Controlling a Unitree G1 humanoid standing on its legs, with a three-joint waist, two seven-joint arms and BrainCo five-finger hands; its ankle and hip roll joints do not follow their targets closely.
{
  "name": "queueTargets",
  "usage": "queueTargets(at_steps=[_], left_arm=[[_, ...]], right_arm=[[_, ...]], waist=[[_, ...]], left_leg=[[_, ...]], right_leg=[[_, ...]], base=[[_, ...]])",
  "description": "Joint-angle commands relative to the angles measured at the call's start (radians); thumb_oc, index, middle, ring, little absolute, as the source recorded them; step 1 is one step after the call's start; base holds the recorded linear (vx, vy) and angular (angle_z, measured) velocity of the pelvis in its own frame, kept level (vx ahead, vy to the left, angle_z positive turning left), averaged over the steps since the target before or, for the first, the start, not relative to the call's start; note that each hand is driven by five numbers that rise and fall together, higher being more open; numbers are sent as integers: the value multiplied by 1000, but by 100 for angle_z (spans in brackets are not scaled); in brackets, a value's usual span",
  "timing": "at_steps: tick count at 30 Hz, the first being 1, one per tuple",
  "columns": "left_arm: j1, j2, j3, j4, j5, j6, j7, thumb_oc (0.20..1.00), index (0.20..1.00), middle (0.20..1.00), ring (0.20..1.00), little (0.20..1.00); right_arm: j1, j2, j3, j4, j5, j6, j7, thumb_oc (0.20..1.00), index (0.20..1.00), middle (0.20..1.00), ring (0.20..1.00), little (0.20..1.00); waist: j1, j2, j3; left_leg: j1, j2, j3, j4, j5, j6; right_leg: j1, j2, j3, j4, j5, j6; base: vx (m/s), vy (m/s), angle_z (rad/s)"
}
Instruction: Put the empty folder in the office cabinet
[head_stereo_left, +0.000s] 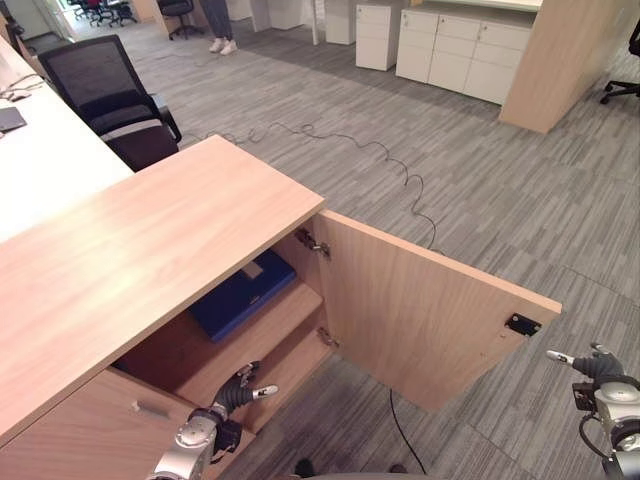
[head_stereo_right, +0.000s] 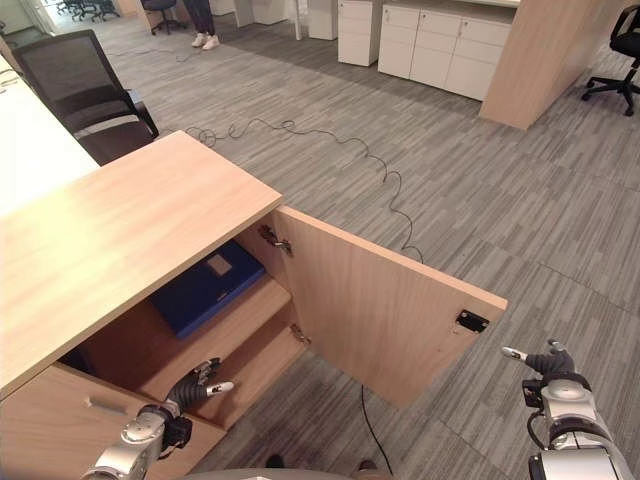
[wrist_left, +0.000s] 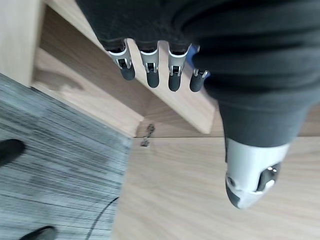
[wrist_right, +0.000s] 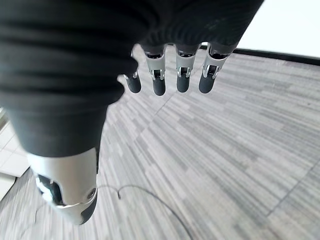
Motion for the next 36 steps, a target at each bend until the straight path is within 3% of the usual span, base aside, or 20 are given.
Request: queueTargets(at_steps=[1,4,8,20,30,36], left_arm=[[-36,-19,-8,36,51,-28,1,1000,1000,1000,1000,1000],[-32,-20,-9,53,58,-27,1,1000,1000,1000,1000,1000],[-18,-31,-4,114,78,-19,9,1000,1000,1000,1000,1000],[-7,-35,-7,157,115,-9,22,1000,1000,1000,1000,1000],[-6,-28,-4,135,134,-7,31,1000,1000,1000,1000,1000],[-8,-30,32,146,148,-6,47,1000,1000,1000,1000,1000]], right_arm=[[-73,-7,60,33,-6,-28,-7,1000,1000,1000,1000,1000],[-99,11,94,25,-17,-27,1,1000,1000,1000,1000,1000],[-127,101,180,-13,-56,-26,16,1000,1000,1000,1000,1000],[-140,280,269,-62,-70,-24,22,1000,1000,1000,1000,1000],[-110,332,287,-161,-52,-32,21,1000,1000,1000,1000,1000],[-5,334,326,-393,-74,-57,59,1000,1000,1000,1000,1000]], waist=[[15,-56,-12],[19,-59,-15],[36,-70,-20],[53,-67,-25],[67,-65,-26],[63,-69,-19]], left_leg=[[25,17,13,13,-28,-38],[27,15,15,13,-31,-37],[29,14,18,13,-31,-32],[35,14,-5,13,-29,-29],[26,16,-40,13,-20,-32],[14,24,-58,13,-9,-38]], right_leg=[[-7,-89,-53,15,4,108],[-6,-90,-55,13,7,109],[-5,-88,-54,11,10,108],[15,-85,-61,14,-5,97],[23,-77,-78,14,-18,87],[22,-69,-88,15,-26,80]], base=[[1,21,-5],[-1,6,-1],[0,0,0],[13,-6,-1],[7,-23,8],[-13,-40,7]])
